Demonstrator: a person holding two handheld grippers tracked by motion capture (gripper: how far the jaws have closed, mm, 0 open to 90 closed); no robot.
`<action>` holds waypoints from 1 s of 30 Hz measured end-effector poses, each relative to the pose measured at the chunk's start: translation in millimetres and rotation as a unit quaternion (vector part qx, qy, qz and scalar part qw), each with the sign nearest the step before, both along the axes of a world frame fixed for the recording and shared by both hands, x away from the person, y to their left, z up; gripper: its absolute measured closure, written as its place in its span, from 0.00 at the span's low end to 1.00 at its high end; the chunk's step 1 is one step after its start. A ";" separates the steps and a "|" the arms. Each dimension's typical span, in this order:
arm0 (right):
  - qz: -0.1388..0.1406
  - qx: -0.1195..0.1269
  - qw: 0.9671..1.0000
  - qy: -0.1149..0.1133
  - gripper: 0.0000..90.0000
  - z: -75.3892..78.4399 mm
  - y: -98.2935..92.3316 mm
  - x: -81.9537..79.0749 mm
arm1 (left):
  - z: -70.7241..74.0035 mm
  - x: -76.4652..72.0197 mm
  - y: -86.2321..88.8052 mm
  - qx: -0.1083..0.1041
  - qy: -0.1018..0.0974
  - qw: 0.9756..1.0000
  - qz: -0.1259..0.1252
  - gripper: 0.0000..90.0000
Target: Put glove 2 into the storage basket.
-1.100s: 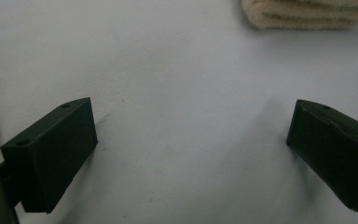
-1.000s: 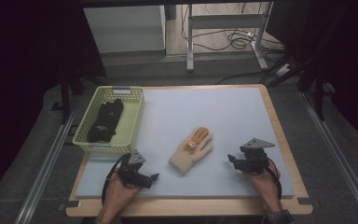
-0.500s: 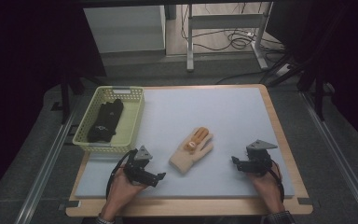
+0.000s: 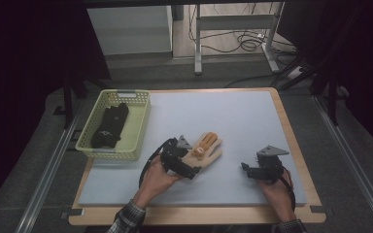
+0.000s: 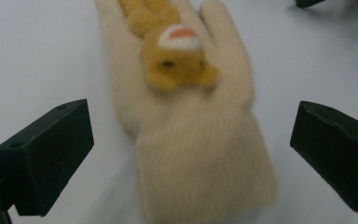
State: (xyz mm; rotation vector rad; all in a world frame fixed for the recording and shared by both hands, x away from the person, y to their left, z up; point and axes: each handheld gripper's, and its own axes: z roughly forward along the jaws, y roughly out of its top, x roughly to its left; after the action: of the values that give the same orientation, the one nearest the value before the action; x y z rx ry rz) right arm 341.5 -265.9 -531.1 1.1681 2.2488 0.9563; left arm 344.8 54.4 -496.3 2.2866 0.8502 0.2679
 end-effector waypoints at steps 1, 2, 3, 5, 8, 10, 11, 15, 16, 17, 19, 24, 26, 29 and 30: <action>0.000 0.000 1.000 0.000 0.27 0.0 0.0 0.0 | -2.0 3.1 -4.3 0.004 0.000 1.000 0.002 0.00; 0.000 0.000 1.000 0.000 0.27 0.0 0.0 0.0 | -4.9 7.0 -9.5 0.009 0.002 1.000 0.004 0.00; 0.000 0.000 1.000 0.000 0.27 0.0 0.0 0.0 | -8.8 11.6 -15.5 0.015 0.005 1.000 0.006 0.00; 0.001 0.000 1.000 0.000 0.27 0.0 0.0 0.0 | -14.6 16.9 -23.0 0.022 0.008 1.000 0.009 0.00; 0.001 0.000 1.000 0.000 0.27 -0.1 0.1 -0.1 | -24.6 23.4 -33.8 0.052 0.012 0.998 0.012 0.00; 0.001 0.000 1.000 0.000 0.26 -0.1 0.1 -0.1 | -32.3 25.9 -38.3 0.067 0.023 0.997 0.011 0.00; 0.001 0.000 1.000 0.000 0.26 -0.1 0.1 -0.2 | -32.3 26.7 -36.3 0.053 0.031 0.998 0.014 0.01; 0.001 0.000 1.000 0.000 0.26 -0.1 0.3 -0.2 | -27.8 24.7 -30.3 0.047 0.038 0.998 0.012 0.19; 0.001 0.000 1.000 0.000 0.26 -0.1 0.3 -0.2 | -27.0 24.4 -29.8 0.047 0.040 0.998 0.014 0.25; 0.001 0.000 1.000 0.000 0.26 -0.1 0.3 -0.2 | -26.0 23.9 -29.1 0.047 0.039 0.998 0.016 0.30; 0.002 -0.001 1.000 0.000 0.26 -0.1 0.3 -0.3 | -23.7 23.4 -27.3 0.049 0.040 0.998 0.014 0.42; 0.002 -0.001 1.000 0.000 0.26 -0.2 0.4 -0.3 | -20.3 23.2 -23.0 0.038 0.056 0.998 0.012 0.62; 0.001 -0.001 1.000 0.000 0.26 -0.2 0.5 -0.4 | -18.7 23.0 -21.5 0.035 0.058 0.998 0.010 0.64; 0.002 -0.001 1.000 0.000 0.26 -0.1 0.4 -0.3 | -12.4 22.7 -17.9 0.030 0.060 0.998 0.012 0.67; 0.002 -0.001 1.000 0.000 0.26 -0.1 0.3 -0.3 | -9.6 23.0 -15.9 0.029 0.057 0.998 0.014 0.67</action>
State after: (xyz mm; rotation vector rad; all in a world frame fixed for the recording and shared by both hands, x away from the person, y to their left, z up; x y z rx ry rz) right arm 341.2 -265.6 -531.2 1.1635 2.2526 0.9552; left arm 367.8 38.5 -505.8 2.3647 0.9442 0.1770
